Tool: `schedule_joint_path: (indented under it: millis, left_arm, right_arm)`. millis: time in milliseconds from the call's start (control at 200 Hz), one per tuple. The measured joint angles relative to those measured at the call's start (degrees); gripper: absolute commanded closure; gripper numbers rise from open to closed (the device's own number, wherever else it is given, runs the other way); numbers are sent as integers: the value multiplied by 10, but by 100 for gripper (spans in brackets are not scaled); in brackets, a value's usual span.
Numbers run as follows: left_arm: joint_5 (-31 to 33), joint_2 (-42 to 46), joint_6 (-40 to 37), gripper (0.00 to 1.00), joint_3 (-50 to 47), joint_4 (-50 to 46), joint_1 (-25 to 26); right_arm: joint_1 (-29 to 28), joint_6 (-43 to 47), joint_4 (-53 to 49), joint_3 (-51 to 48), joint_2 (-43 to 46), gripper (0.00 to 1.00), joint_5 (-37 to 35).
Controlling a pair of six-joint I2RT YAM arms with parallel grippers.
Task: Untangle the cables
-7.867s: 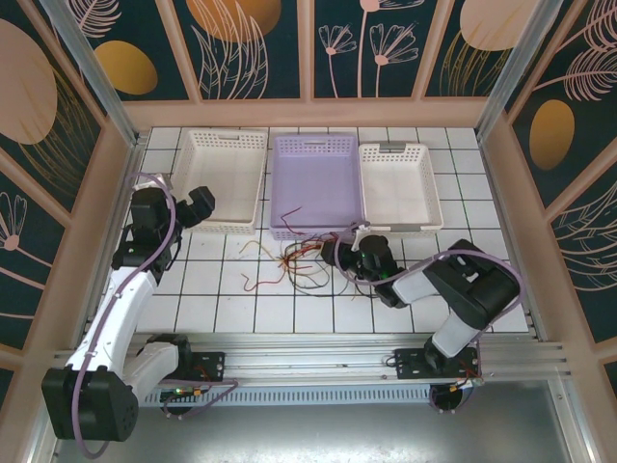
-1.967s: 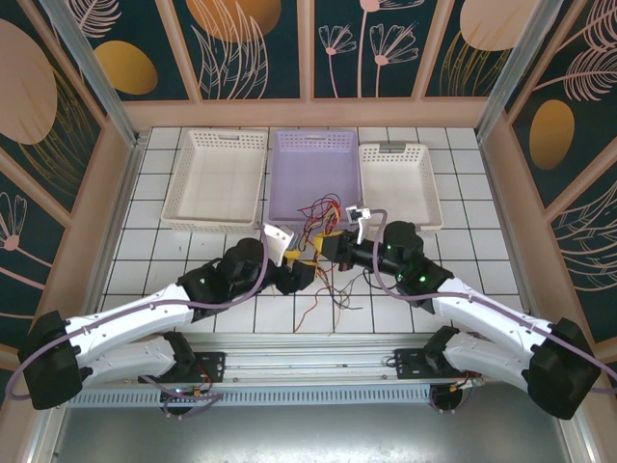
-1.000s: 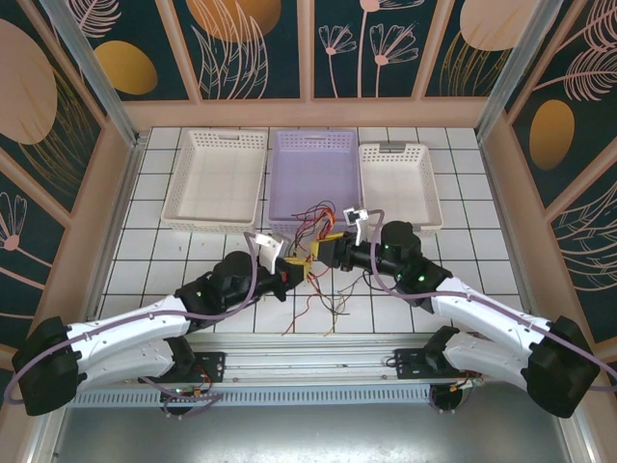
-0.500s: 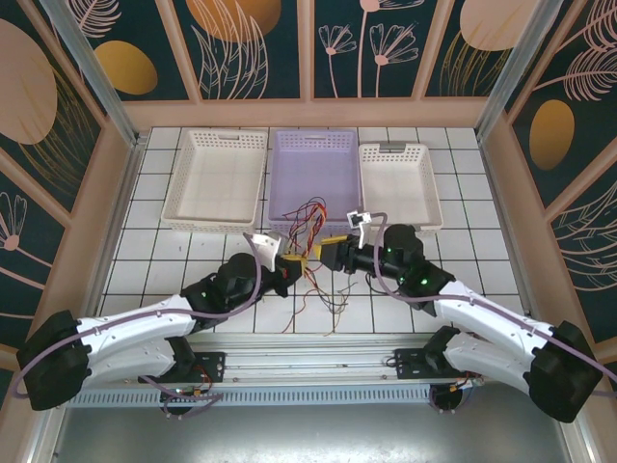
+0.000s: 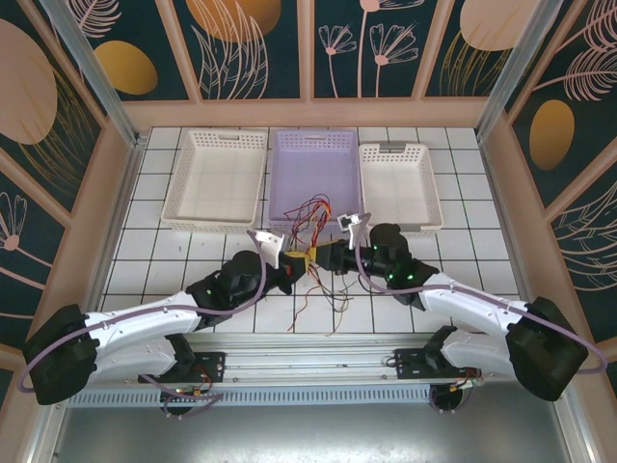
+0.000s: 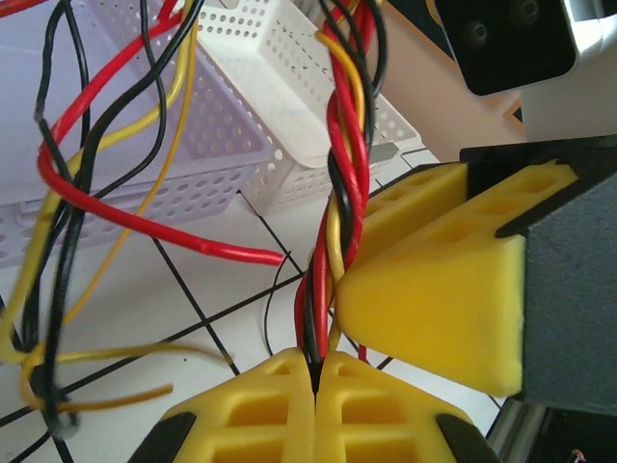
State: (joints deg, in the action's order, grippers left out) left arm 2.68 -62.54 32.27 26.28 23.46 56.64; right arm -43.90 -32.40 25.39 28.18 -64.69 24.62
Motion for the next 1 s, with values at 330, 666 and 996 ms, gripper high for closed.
schedule_joint_path:
  millis: [330,666,996]
  left_arm:
    - [20,15,2,100,1,-1,0]
    - [88,43,-4,100,14,-77,0]
    - [82,33,-5,100,19,-77,-1]
  right_arm:
    - [0,7,-24,-2,34,100,-23]
    - [53,10,-66,-10,91,100,-61]
    - [43,9,-36,-19,90,66,-2]
